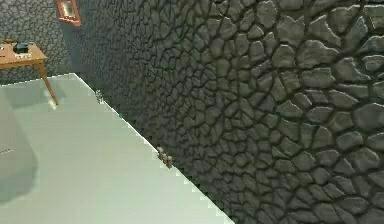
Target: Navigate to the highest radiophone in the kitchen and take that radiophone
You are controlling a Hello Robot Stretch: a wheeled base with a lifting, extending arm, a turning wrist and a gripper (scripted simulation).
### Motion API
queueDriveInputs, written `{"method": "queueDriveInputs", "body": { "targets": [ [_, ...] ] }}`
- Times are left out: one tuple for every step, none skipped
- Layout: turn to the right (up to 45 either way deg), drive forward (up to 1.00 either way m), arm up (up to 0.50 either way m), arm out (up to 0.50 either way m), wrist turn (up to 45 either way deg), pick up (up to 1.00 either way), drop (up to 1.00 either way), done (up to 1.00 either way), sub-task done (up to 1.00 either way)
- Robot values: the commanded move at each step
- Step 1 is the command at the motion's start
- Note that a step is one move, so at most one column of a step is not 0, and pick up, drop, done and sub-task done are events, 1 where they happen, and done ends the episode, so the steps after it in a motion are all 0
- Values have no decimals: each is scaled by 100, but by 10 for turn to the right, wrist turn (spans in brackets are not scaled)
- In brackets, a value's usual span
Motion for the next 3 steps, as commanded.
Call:
{"method": "queueDriveInputs", "body": {
  "targets": [
    [-270, 0, 0, 0, 0, 0, 0, 0, 0],
    [0, 70, 0, 0, 0, 0, 0, 0, 0],
    [-450, 0, 0, 0, 0, 0, 0, 0, 0]
  ]
}}
